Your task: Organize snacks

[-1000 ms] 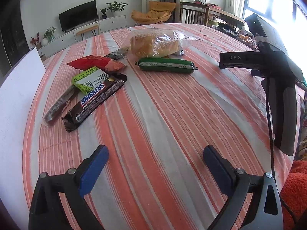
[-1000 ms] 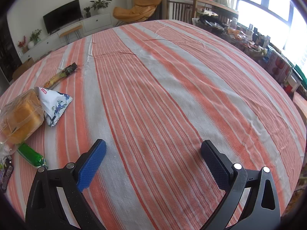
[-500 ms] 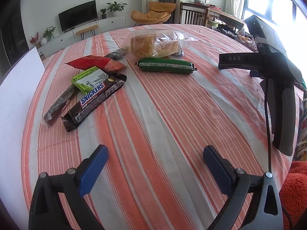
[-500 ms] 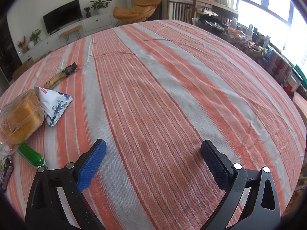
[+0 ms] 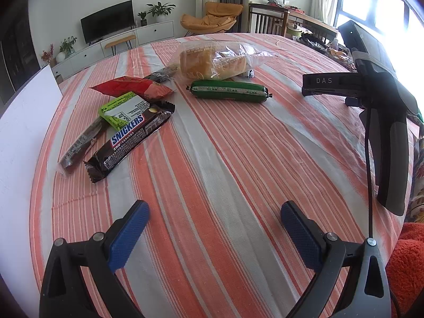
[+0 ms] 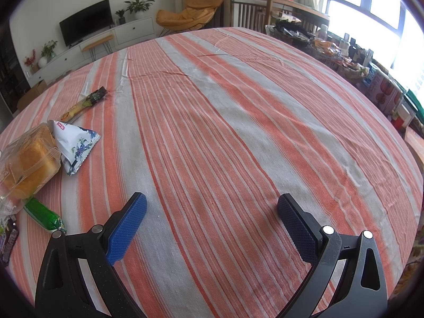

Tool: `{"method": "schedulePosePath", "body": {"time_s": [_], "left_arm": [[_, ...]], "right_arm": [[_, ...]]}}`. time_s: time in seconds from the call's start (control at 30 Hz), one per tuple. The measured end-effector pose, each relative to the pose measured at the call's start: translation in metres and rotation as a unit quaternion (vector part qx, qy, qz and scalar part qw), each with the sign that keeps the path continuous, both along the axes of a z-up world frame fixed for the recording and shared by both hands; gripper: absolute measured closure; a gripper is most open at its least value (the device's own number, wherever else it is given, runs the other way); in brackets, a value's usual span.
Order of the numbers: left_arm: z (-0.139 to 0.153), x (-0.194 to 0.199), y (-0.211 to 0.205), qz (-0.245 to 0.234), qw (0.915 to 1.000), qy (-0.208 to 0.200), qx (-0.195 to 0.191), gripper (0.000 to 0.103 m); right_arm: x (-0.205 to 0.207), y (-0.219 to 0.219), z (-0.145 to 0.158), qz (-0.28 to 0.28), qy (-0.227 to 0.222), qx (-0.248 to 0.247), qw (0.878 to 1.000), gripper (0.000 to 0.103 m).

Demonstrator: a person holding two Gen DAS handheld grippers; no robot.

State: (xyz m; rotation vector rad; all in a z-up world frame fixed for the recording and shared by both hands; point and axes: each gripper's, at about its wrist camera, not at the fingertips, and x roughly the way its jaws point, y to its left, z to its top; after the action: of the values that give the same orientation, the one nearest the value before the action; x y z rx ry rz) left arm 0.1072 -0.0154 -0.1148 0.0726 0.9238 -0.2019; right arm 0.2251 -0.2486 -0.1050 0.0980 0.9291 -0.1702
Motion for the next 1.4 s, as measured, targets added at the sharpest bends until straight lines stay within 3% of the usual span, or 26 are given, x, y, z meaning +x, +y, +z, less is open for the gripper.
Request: {"method": "schedulePosePath", "body": {"time_s": [1.4], "left_arm": [[0.0003, 0.0003, -0.0006, -0.001, 1.0, 0.002, 0.003, 0.003]], "right_arm": [[0.0002, 0.0, 0.0, 0.0, 0.0, 0.0, 1.0, 0.002]]}}
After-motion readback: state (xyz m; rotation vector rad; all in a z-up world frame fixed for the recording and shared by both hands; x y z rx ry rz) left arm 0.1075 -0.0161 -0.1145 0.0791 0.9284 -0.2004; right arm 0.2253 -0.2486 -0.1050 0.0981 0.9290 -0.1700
